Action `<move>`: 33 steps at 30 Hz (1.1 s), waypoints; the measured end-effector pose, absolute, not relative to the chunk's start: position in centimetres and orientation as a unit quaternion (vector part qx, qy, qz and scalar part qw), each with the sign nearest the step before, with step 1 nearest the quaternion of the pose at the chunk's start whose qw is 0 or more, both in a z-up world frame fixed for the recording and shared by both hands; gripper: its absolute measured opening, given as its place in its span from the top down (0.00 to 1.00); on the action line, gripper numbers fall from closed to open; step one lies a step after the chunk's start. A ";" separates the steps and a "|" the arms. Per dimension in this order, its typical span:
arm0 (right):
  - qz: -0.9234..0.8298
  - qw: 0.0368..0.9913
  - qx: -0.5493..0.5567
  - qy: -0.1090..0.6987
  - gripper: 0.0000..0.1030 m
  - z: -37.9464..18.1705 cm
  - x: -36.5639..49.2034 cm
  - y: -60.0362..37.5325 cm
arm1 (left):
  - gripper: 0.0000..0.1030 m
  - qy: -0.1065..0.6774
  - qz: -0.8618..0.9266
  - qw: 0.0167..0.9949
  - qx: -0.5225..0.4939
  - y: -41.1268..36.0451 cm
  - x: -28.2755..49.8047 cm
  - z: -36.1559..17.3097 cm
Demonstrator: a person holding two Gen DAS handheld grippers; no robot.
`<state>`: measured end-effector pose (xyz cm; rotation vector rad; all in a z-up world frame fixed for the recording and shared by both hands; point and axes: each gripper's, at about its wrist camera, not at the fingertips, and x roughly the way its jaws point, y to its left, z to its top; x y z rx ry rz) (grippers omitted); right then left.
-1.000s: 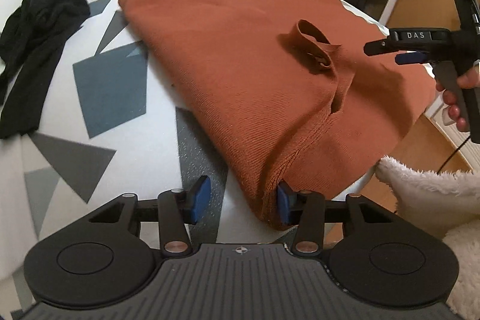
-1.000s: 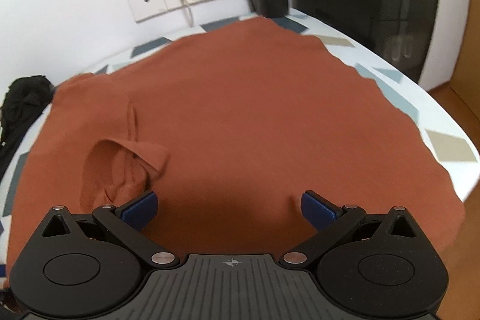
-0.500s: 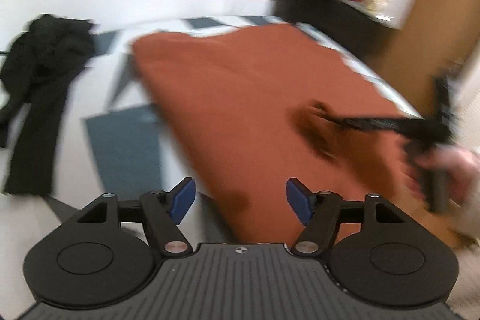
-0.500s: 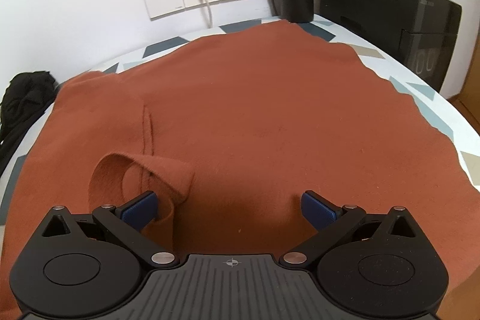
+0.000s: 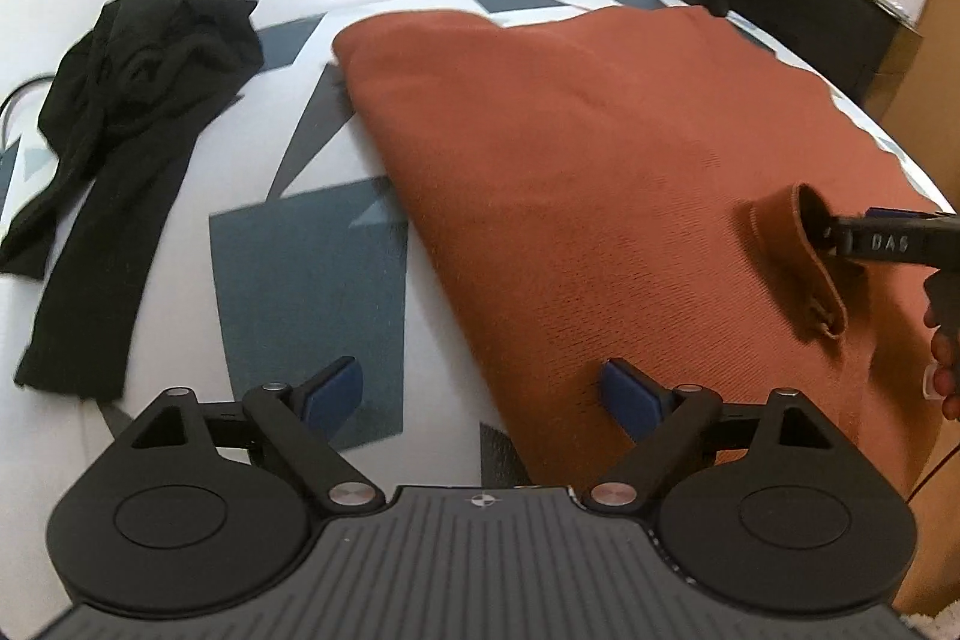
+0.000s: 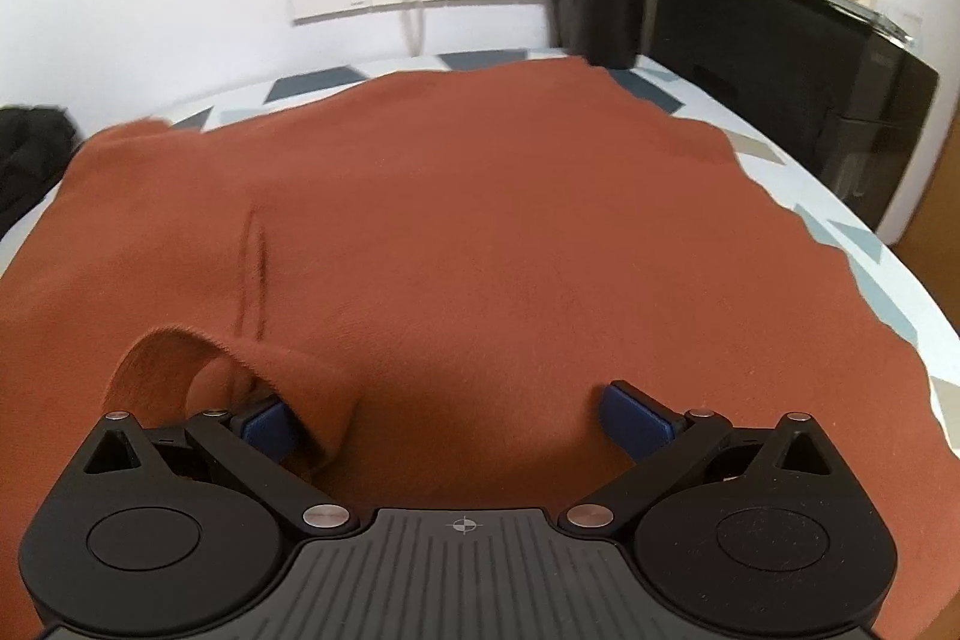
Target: Fold clothes
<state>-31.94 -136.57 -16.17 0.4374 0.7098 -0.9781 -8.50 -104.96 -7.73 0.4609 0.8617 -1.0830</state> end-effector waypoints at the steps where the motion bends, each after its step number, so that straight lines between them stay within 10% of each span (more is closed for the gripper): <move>1: -0.466 0.795 0.207 0.328 0.04 -16.2 -32.2 -136.9 | 0.14 0.398 -0.491 0.747 0.208 -104.9 -8.5 -7.9; 33: -0.496 0.762 0.221 0.353 0.01 -14.4 -43.0 -138.6 | 0.00 0.397 -0.487 0.745 0.222 -106.7 -8.7 -8.9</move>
